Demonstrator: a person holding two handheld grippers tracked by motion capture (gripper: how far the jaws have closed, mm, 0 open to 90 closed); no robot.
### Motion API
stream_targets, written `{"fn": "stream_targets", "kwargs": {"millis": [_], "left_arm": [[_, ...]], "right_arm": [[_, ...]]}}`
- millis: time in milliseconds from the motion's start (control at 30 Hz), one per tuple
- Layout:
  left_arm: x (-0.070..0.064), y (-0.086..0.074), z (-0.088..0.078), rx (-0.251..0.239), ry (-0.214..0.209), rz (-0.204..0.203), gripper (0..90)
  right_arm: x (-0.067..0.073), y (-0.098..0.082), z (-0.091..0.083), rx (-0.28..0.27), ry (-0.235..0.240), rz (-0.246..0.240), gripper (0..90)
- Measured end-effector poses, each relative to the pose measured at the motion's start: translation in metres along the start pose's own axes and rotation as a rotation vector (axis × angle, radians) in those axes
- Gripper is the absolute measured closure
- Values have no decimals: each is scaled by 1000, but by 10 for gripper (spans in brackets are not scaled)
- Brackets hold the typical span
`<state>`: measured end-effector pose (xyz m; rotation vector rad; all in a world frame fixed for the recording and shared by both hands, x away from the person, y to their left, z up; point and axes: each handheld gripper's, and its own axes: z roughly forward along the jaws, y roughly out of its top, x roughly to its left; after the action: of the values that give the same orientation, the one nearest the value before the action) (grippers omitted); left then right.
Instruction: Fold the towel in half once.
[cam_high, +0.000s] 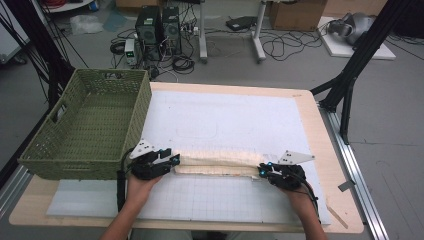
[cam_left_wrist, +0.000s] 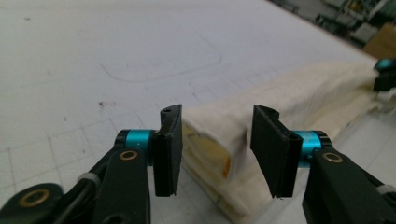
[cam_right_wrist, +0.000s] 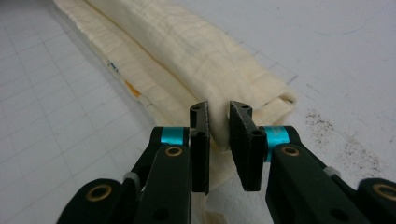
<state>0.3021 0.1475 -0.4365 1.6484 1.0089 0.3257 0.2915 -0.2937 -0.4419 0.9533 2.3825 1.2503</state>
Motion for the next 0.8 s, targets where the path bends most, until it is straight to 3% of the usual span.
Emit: {"fn": "stream_targets", "kwargs": {"millis": [100,200,267,333,467,567,700,733,800], "left_arm": [[-4,10,-3,-57,-13,-7,531],[-7,15,3,-52,-8,15,534],[-6,14,10,-12,14,37,593],[-4,13,18,23,16,21,633],[-5,10,25,58,-5,19,660],[-6,7,27,93,-30,65,673],[-7,-2,28,172,-34,100,714],[-7,-4,28,179,-37,105,714],[-8,-7,28,177,-50,101,708]], "right_arm": [[0,0,0,6,-9,-8,814],[1,1,0,6,-25,-18,847],[3,1,-1,11,-29,-27,852],[4,2,-3,9,-33,-37,853],[6,3,-8,1,-18,-54,854],[8,2,-13,2,6,-73,853],[10,-1,-11,52,4,-91,845],[9,-1,-12,49,2,-88,823],[7,0,-15,30,9,-53,687]]}}
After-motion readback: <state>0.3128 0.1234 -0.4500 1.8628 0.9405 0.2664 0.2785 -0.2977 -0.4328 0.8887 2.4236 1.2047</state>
